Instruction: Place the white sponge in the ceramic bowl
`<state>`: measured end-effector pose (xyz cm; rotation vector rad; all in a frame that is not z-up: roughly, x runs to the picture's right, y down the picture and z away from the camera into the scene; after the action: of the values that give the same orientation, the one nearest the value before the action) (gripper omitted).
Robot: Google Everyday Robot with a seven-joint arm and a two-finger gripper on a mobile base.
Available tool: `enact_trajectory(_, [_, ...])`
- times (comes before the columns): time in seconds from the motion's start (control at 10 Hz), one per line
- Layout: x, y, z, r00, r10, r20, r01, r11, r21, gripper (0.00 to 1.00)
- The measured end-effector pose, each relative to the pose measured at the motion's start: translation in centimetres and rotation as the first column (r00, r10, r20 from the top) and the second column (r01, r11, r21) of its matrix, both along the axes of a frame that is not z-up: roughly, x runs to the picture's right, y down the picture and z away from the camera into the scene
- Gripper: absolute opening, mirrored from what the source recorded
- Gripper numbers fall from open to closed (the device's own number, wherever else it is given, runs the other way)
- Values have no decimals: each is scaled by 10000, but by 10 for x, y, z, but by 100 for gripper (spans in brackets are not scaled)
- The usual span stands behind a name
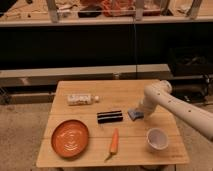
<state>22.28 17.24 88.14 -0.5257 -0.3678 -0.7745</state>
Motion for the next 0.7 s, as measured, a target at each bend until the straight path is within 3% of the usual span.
enact_trajectory(0.2, [1, 1, 0, 9999, 118, -23, -118, 9999, 39, 36])
enact_trajectory(0.5, [-5, -2, -14, 10000, 0, 91, -1, 10000, 20, 7])
enact_trajectory(0.7, [-16, -4, -21, 9996, -108, 244, 106, 9999, 95, 0])
